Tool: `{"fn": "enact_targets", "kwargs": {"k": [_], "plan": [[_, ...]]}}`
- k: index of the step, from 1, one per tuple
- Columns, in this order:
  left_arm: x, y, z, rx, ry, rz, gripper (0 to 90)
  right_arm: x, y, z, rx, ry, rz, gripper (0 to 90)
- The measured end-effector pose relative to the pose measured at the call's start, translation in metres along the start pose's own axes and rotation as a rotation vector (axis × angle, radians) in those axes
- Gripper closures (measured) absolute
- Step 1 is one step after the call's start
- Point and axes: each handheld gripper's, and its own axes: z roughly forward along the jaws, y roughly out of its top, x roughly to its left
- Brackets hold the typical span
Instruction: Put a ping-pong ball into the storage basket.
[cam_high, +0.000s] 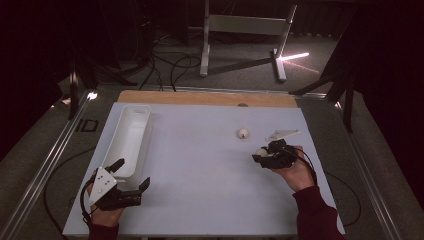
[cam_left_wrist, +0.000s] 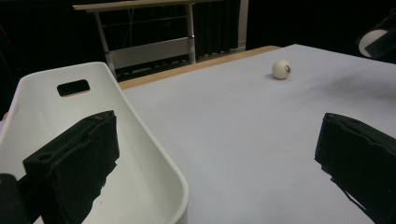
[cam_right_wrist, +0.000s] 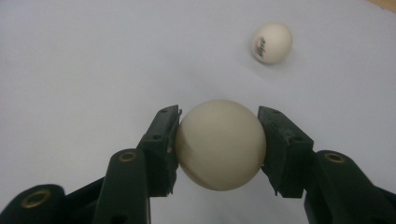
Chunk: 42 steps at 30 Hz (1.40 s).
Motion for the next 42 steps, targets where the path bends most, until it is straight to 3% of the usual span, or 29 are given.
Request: {"fn": "enact_targets", "kwargs": {"k": [10, 42], "plan": [[0.000, 0.000, 0.000, -0.001, 0.001, 0.001, 0.3, 0.005, 0.010, -0.009, -0.043, 0.007, -0.021, 50.1], [0.000, 0.000, 0.000, 0.007, 0.004, 0.005, 0.3, 0.016, 0.023, -0.015, -0.083, 0.023, -0.044, 50.1]]}}
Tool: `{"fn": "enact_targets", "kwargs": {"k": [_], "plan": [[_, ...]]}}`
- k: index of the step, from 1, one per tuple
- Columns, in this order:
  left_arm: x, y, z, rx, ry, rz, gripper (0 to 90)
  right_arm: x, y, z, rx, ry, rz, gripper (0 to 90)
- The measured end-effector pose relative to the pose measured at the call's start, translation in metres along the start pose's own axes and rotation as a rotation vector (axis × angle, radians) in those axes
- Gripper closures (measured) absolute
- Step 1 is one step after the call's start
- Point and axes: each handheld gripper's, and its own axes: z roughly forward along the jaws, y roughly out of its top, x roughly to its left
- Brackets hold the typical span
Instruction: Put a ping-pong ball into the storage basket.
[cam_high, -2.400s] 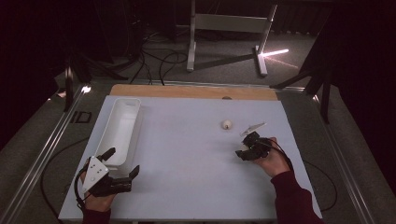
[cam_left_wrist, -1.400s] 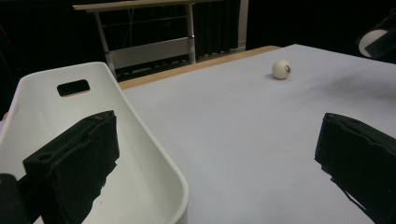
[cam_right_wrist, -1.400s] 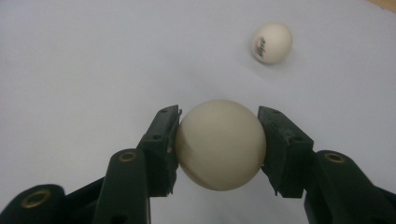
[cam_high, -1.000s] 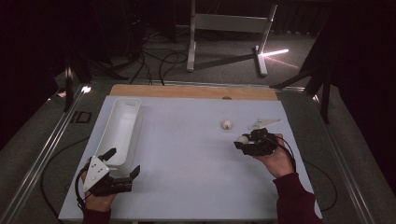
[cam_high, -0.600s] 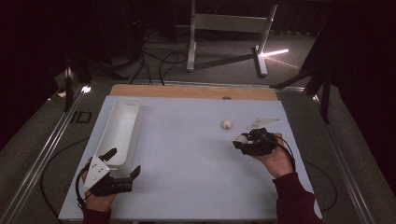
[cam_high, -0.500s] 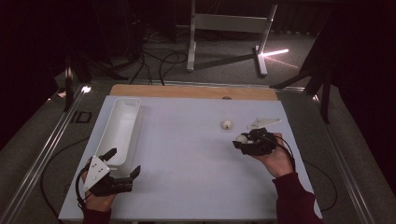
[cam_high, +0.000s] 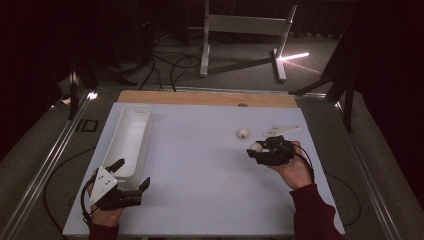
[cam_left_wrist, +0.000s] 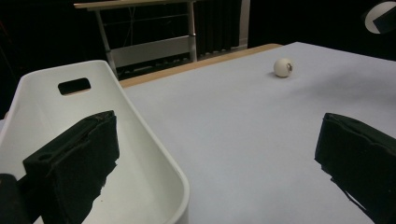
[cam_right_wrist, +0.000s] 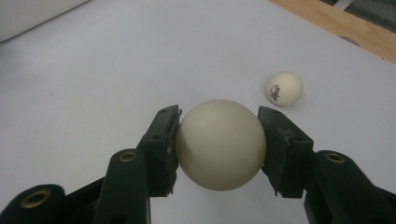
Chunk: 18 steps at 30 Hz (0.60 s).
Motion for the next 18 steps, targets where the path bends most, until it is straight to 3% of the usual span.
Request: {"fn": "enact_targets", "kwargs": {"k": [18], "plan": [[0.000, 0.000, 0.000, -0.001, 0.007, 0.003, 0.2, 0.008, 0.013, -0.001, -0.013, 0.011, -0.022, 50.1]]}}
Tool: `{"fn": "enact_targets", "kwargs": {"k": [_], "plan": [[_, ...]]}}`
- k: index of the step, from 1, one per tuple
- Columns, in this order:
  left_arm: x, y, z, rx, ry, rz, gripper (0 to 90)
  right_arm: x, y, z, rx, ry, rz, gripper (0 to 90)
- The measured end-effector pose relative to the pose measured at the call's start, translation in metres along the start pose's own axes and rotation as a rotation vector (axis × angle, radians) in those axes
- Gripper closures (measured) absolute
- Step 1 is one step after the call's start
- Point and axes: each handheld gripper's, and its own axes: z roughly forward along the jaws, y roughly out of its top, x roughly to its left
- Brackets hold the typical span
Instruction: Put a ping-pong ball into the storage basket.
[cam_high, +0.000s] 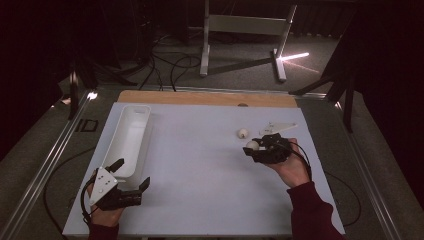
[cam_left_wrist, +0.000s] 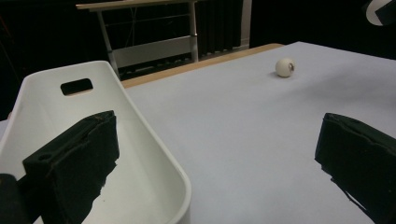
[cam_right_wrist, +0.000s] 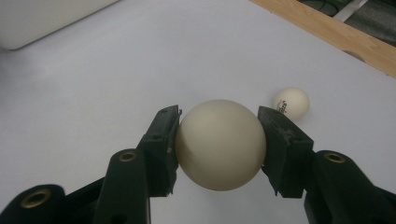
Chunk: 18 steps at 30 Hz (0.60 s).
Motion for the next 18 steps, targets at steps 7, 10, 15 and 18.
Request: {"fn": "enact_targets", "kwargs": {"k": [7, 10, 15, 18], "plan": [[-0.0002, 0.0000, 0.0002, 0.001, -0.001, 0.001, 0.2, 0.0034, 0.0056, 0.0007, -0.008, 0.002, -0.009, 50.1], [-0.0003, 0.0000, 0.0002, 0.000, -0.001, 0.001, 0.2, 0.0046, 0.0083, 0.0006, -0.011, 0.004, -0.012, 50.1], [0.0000, -0.0001, 0.0003, 0.001, -0.001, 0.001, 0.2, 0.0059, 0.0099, 0.0026, -0.009, 0.005, -0.012, 50.1], [-0.0002, -0.0001, 0.0005, 0.001, -0.002, 0.002, 0.2, 0.0066, 0.0107, 0.0035, -0.011, 0.007, -0.011, 50.1]]}}
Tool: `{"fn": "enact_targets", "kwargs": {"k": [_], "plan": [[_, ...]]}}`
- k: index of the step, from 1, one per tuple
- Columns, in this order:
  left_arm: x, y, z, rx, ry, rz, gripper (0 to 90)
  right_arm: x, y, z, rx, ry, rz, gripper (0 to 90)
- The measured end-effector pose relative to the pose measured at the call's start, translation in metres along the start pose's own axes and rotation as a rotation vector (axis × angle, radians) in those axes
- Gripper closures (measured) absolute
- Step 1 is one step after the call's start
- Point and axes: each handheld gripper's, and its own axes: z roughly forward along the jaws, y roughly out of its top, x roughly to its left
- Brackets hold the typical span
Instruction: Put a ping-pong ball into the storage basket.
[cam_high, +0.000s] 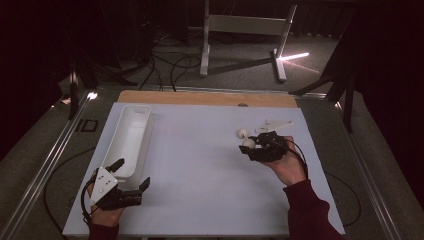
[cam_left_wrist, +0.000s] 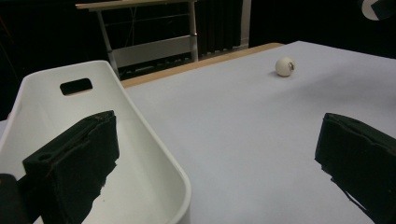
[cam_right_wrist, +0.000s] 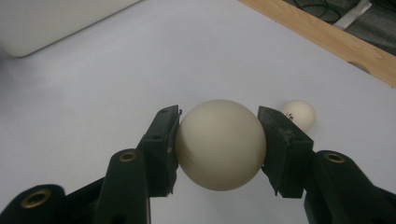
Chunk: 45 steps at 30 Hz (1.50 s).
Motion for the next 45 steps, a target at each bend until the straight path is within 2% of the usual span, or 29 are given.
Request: {"fn": "enact_targets", "kwargs": {"k": [14, 45], "plan": [[0.000, 0.000, 0.000, 0.002, -0.002, 0.000, 0.2, 0.003, 0.004, 0.002, 0.002, 0.002, -0.009, 50.1], [0.000, 0.001, -0.001, -0.001, -0.004, 0.001, 0.2, 0.019, 0.024, 0.008, -0.019, 0.023, -0.057, 50.1]]}}
